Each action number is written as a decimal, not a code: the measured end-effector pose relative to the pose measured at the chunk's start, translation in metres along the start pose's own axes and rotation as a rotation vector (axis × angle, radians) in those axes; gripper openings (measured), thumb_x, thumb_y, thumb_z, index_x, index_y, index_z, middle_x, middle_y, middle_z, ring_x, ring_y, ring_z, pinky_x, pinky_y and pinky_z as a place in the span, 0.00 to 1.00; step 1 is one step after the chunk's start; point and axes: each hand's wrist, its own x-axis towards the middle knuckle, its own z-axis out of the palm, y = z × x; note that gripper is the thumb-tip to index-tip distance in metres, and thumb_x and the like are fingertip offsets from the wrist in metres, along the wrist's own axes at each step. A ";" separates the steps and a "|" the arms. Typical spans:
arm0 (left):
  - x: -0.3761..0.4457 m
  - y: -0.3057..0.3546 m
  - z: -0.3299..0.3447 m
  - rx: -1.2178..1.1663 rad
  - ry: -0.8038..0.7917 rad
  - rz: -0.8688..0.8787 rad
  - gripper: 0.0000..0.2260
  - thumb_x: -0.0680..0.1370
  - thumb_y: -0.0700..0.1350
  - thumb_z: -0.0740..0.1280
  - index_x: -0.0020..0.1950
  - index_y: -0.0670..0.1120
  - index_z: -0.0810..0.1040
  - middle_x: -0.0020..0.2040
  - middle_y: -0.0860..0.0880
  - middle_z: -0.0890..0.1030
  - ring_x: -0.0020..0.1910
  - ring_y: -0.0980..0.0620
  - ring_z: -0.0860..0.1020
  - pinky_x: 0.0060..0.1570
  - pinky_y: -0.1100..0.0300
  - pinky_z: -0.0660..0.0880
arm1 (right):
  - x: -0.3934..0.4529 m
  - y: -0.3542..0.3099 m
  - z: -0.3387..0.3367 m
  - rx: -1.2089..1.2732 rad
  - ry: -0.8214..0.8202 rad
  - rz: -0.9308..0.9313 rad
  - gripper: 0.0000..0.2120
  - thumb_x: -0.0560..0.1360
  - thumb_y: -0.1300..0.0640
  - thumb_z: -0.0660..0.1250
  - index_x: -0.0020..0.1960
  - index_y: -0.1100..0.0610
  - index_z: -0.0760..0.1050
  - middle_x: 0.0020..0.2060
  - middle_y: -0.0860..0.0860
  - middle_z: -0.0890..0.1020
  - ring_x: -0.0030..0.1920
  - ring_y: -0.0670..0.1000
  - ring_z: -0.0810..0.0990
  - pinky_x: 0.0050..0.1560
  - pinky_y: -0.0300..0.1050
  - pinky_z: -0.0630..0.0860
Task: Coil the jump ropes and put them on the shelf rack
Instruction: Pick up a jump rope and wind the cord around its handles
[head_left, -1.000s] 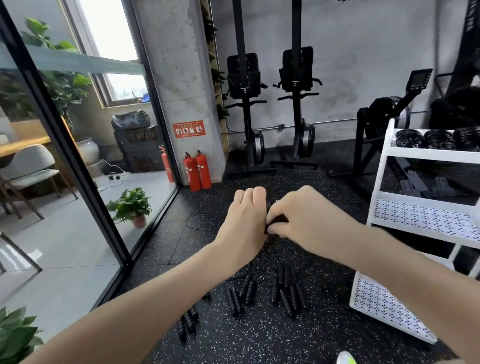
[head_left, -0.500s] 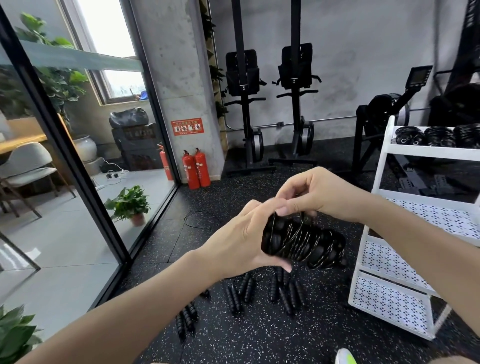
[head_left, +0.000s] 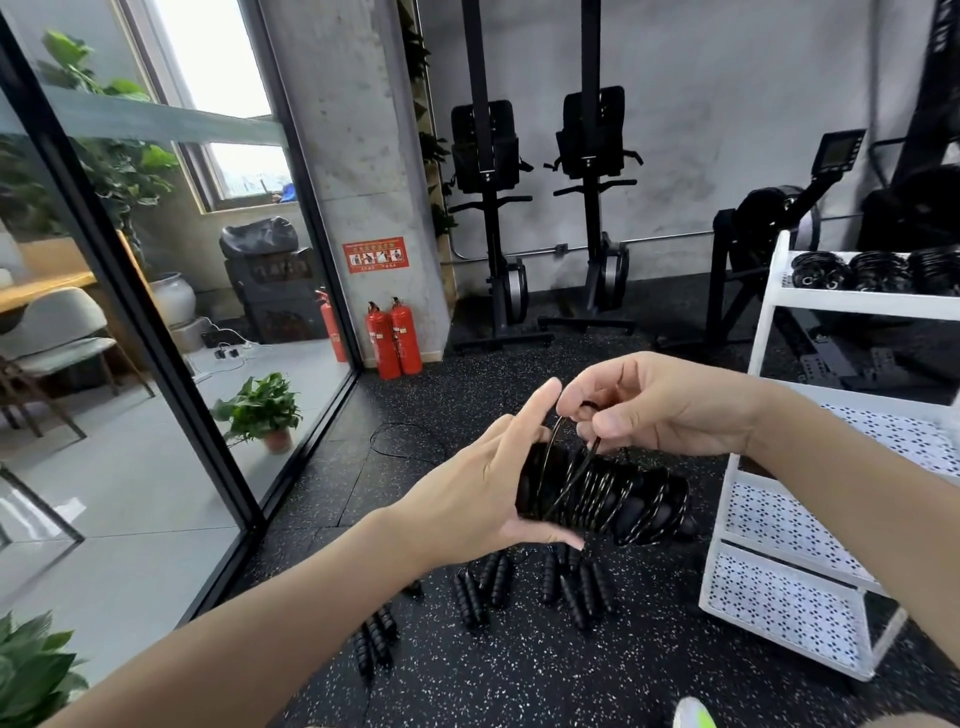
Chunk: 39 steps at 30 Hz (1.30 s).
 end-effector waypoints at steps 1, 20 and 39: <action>0.001 0.000 0.000 0.005 -0.004 0.029 0.57 0.69 0.59 0.79 0.81 0.56 0.37 0.76 0.54 0.65 0.70 0.56 0.65 0.65 0.83 0.49 | 0.002 0.003 0.001 -0.023 0.021 -0.021 0.13 0.71 0.67 0.74 0.55 0.61 0.84 0.45 0.56 0.79 0.44 0.50 0.80 0.48 0.40 0.81; 0.015 -0.048 -0.007 0.320 0.098 0.388 0.35 0.77 0.60 0.72 0.72 0.41 0.61 0.62 0.40 0.77 0.60 0.43 0.74 0.64 0.51 0.73 | 0.018 0.037 0.017 -0.342 0.524 -0.294 0.13 0.66 0.58 0.79 0.50 0.57 0.85 0.44 0.52 0.88 0.48 0.51 0.86 0.54 0.40 0.81; 0.005 -0.053 0.005 0.345 0.087 0.413 0.46 0.76 0.65 0.69 0.81 0.41 0.51 0.62 0.42 0.77 0.61 0.45 0.75 0.67 0.53 0.72 | 0.019 0.028 0.010 0.062 0.289 -0.158 0.08 0.73 0.65 0.72 0.52 0.63 0.82 0.37 0.57 0.79 0.35 0.47 0.77 0.33 0.34 0.75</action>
